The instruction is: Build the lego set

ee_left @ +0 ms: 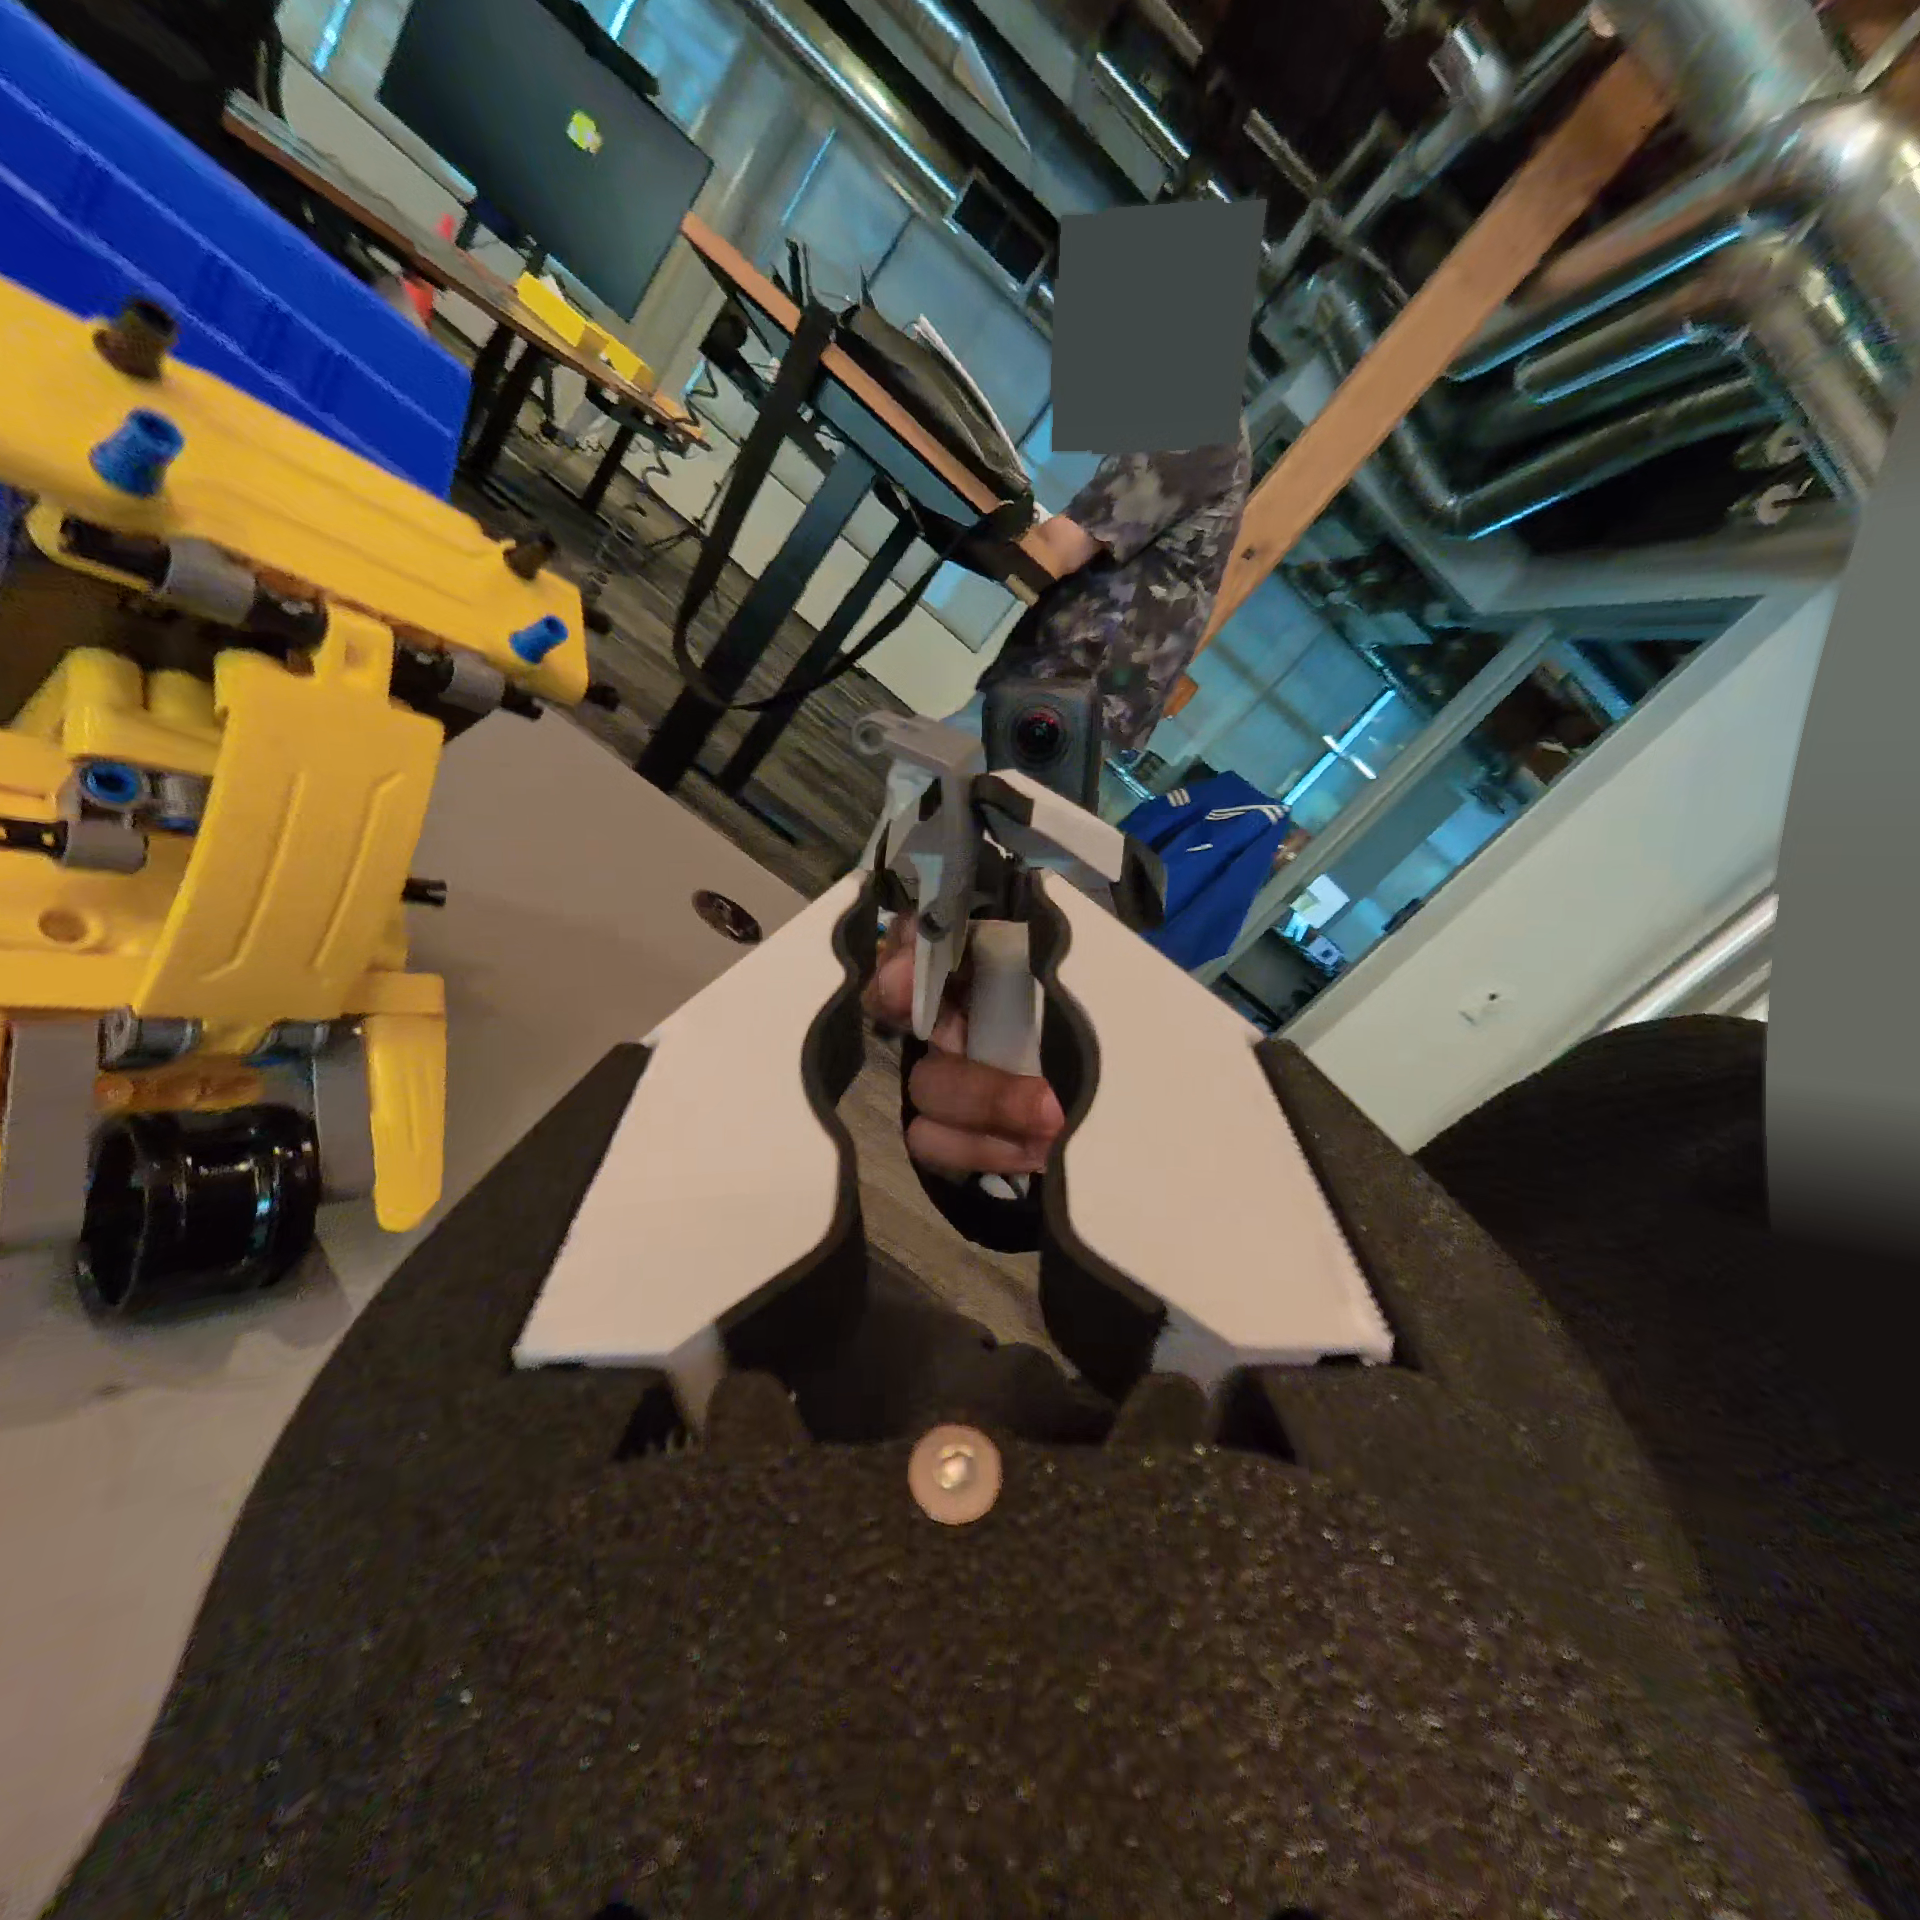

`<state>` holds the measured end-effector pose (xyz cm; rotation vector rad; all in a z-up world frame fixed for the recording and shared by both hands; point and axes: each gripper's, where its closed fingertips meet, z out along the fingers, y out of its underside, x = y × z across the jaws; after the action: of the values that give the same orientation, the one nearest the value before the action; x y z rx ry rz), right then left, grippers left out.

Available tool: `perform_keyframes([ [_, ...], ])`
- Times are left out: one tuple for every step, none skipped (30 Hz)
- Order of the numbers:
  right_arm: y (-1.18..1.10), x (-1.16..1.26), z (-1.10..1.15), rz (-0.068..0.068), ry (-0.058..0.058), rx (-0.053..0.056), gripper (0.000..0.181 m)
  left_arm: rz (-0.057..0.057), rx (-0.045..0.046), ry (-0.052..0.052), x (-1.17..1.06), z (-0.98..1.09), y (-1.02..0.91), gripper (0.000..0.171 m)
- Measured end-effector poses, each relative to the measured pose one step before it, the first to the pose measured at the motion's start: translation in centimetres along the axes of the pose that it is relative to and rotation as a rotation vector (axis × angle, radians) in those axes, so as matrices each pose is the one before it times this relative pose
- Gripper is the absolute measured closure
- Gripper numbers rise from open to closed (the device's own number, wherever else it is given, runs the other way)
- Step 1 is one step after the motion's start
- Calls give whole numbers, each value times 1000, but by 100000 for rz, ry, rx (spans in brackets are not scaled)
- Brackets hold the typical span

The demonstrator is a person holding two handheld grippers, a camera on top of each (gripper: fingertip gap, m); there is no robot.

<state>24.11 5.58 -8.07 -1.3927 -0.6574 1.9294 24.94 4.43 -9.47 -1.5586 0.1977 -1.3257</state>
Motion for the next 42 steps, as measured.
perform_keyframes([
  [341,-95,243,-239,163,-883,180,-1352,-1082,646,-96,-74,244,143],
  [453,-78,310,-474,340,-1617,180,-466,-890,331,-73,-46,236,143],
  [480,-36,314,-540,464,-2019,180,-65,-9,357,-4,-78,97,143],
  [364,49,258,-638,907,-1603,180,-295,707,399,2,-134,-63,144],
  [171,107,118,-1045,1221,-940,180,-424,479,1062,99,-197,-100,150],
  [107,123,-12,-1869,1022,-1497,177,-851,179,64,-83,-244,-130,167],
  [90,133,-130,-3357,1160,-2133,173,-682,29,1728,128,-282,-167,170],
  [-50,90,-262,-5442,1319,-1744,170,-1289,-1265,1447,52,-267,-13,171],
  [-177,101,-363,-7418,1994,-1305,161,-1065,-732,1016,-29,-333,-119,171],
  [-144,151,-359,-9597,2968,-1964,150,-1783,-359,471,-147,-368,-179,171],
  [65,55,-281,-12249,3057,-3540,141,-2720,-605,1436,-49,-363,-138,171],
  [302,-39,-167,-14559,3011,-5188,131,-3056,-1134,3064,163,-333,-51,171],
  [500,-127,-39,-15884,2873,-6540,123,-3856,-2649,3154,161,-239,202,171],
  [561,-281,76,-16156,2238,-6953,116,-3981,-3976,2880,86,-152,426,171],
  [424,-273,173,-14969,2345,-6083,115,-2885,-4385,2642,90,-91,565,171],
  [197,-203,237,-13113,2391,-4088,115,-1355,-4125,1961,58,-25,621,171],
  [20,-390,264,-9809,21,-2202,115,-296,-3348,297,-94,38,542,171],
  [-140,-715,278,-3414,-3868,-654,115,532,-2741,-542,-116,90,467,171],
  [-376,-803,234,3478,-6510,1298,115,584,-2585,-131,0,141,439,171],
  [-597,-632,128,7258,-6671,3173,115,658,-2195,540,174,158,366,171],
  [-601,-496,28,7857,-6031,3725,114,925,-1669,617,238,142,285,171],
  [-354,-380,-4,6673,-5256,2381,114,1182,-1389,579,247,134,228,171],
  [-16,-260,-14,4595,-4032,414,114,1371,-1323,545,268,108,208,171],
  [205,-209,-3,2403,-2938,-962,115,1240,-1521,181,198,101,214,171],
  [334,-152,-1,620,-1929,-1753,115,1158,-1396,-139,123,101,195,171],
  [358,-93,41,-366,-812,-2089,116,981,-1153,129,137,97,173,171],
  [315,-38,63,-879,110,-1912,120,598,-503,185,111,79,68,171],
  [154,-29,54,-1138,531,-1101,125,0,-2,-156,-3,72,-17,171],
  [22,-38,32,-1060,630,-213,129,-297,173,-220,-57,46,-26,171],
  [-20,18,-6,-810,1020,-91,130,-256,426,-27,-58,12,-49,171],
  [11,104,-18,-731,1620,-429,130,-491,574,-87,-82,-35,-79,171],
  [15,148,-49,-1020,1941,-542,130,-522,487,-309,-113,-70,-72,171],
  [-18,117,-61,-1290,1867,-246,130,-359,406,-159,-95,-55,-66,171],
  [-62,67,-68,-1298,1616,86,130,-322,303,141,-25,-35,-47,171],
  [-75,24,-56,-1045,1204,215,131,-303,339,150,-3,-13,-55,171],
  [-52,-34,-32,-523,482,55,132,-149,88,5,-18,6,1,171],
  [-6,-56,-9,51,-33,-255,132,88,-104,126,28,31,22,171],
  [16,-11,16,410,43,-448,132,160,-210,-13,18,23,37,171],
  [46,59,35,670,387,-562,132,201,193,-538,-49,-19,-32,171],
  [71,108,72,885,672,-733,132,417,335,-948,-110,-48,-73,171],
  [134,173,102,935,1132,-1002,133,922,441,-1635,-179,-49,-81,171],
  [205,277,112,584,1910,-1161,133,1469,738,-2886,-302,-40,-148,170],
])
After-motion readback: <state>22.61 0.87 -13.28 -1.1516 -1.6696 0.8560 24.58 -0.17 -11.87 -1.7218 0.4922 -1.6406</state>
